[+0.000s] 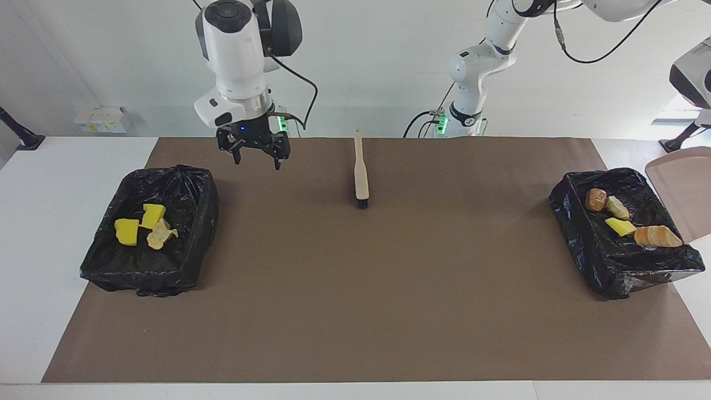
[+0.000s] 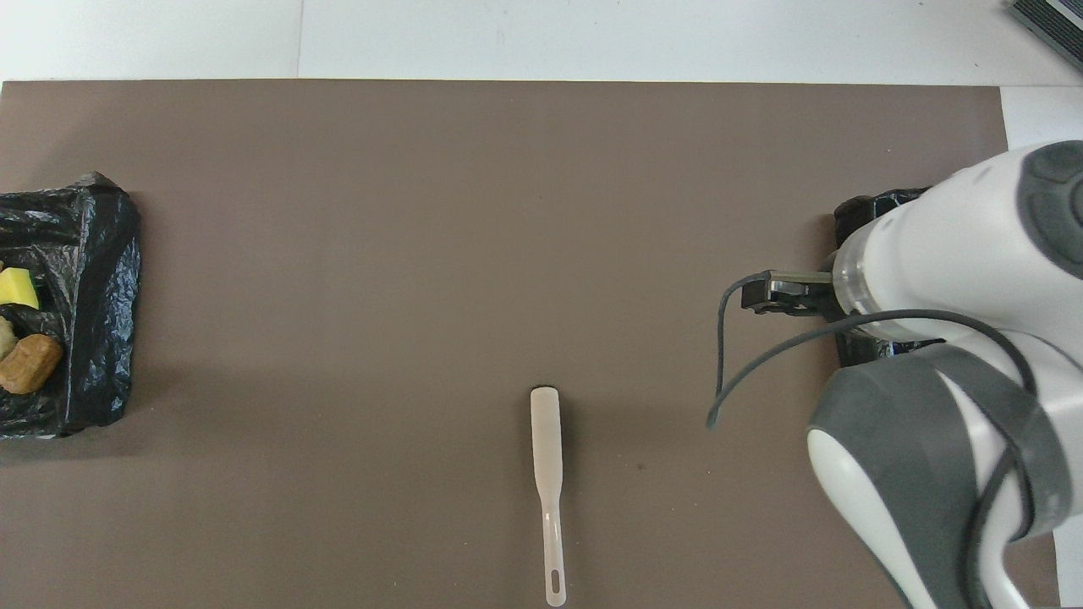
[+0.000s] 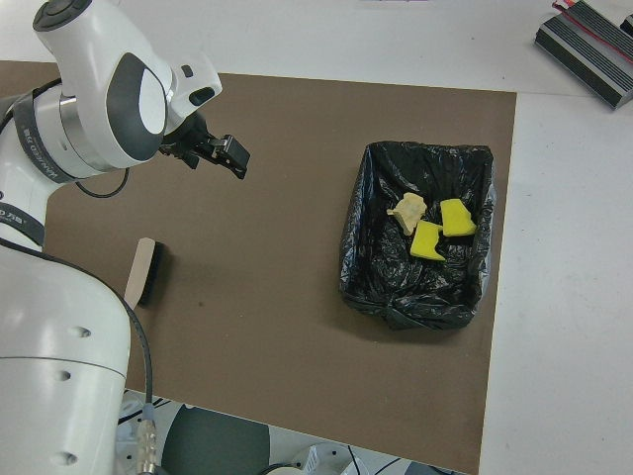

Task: Sweep and dump trash in bin
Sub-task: 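Bring the emptied dustpan back toward the table center with the left gripper, then set the dustpan down beside the brush and open the left gripper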

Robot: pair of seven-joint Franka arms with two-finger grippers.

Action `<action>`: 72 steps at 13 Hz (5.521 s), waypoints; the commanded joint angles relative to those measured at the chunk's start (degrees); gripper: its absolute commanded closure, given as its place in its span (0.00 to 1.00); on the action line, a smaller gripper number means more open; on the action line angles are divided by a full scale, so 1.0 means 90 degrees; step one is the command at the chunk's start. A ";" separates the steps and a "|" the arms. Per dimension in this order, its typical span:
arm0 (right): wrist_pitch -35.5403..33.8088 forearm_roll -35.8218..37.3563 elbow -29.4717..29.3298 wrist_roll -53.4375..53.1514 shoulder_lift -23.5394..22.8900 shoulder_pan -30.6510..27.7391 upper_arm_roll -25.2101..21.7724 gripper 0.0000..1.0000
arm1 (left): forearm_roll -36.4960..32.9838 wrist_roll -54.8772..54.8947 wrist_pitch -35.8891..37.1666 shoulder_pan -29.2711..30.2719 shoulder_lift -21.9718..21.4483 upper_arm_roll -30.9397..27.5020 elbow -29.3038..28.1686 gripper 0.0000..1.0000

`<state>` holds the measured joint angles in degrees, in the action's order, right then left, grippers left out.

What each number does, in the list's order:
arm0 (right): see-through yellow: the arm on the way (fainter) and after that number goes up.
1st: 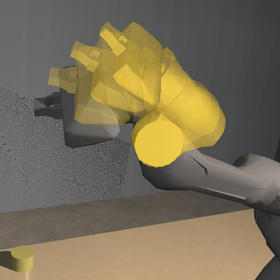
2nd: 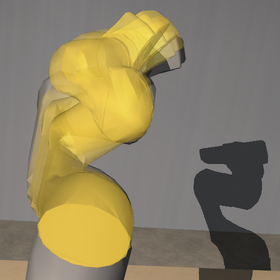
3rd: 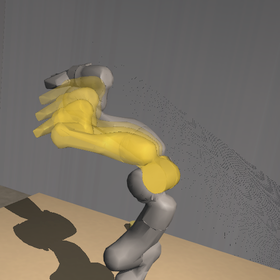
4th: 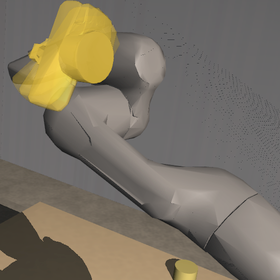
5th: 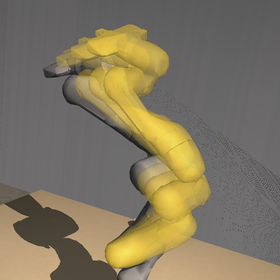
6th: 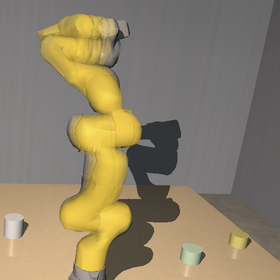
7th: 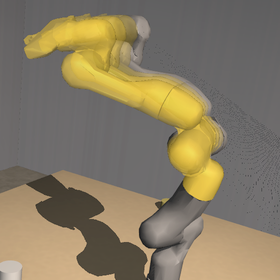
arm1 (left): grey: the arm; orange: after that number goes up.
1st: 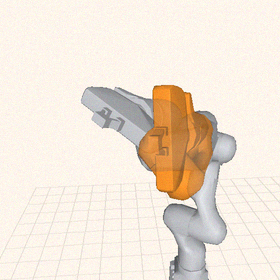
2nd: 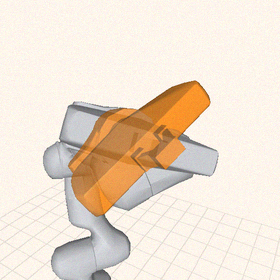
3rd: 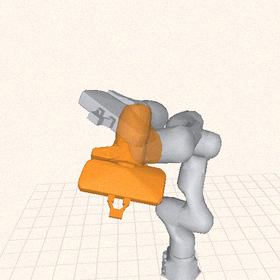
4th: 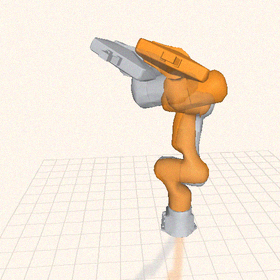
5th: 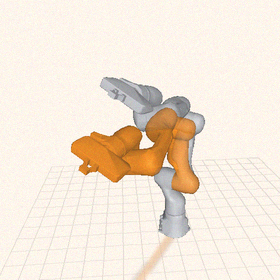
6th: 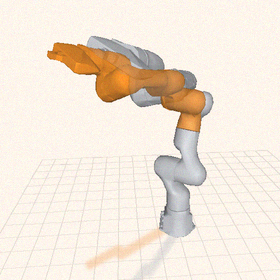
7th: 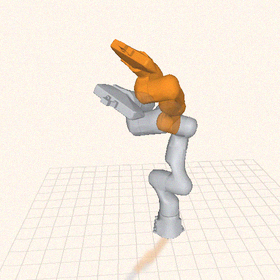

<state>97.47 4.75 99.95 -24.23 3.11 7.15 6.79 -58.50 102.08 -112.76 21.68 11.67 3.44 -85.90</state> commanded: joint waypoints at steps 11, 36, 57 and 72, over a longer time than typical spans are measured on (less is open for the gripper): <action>-0.1221 -0.0020 -0.1096 0.2544 0.0377 -0.0501 -0.1184 0.00 | 0.4008 -0.0530 -0.0030 -0.0474 -0.0720 -0.0031 -0.1341 1.00; -0.1621 -0.0294 -0.0832 0.2536 0.0485 -0.0423 -0.1155 0.00 | 0.6187 -1.3095 -0.1211 -0.5698 0.0196 -0.0021 -0.2019 1.00; -0.1612 -0.0294 -0.0841 0.2526 0.0485 -0.0442 -0.1165 0.00 | 0.6393 -1.5864 -0.1086 -0.6609 0.0892 -0.0079 -0.1198 0.00; -0.1612 -0.0294 -0.0832 0.2526 0.0485 -0.0442 -0.1165 0.00 | 0.6481 -1.2233 0.0418 -0.3680 0.0520 -0.0109 -0.0504 0.00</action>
<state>83.05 3.31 91.37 -2.55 6.36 3.45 -3.54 -1.32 -11.79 -111.86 -13.75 17.69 1.70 -90.89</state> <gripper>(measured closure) 0.000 0.000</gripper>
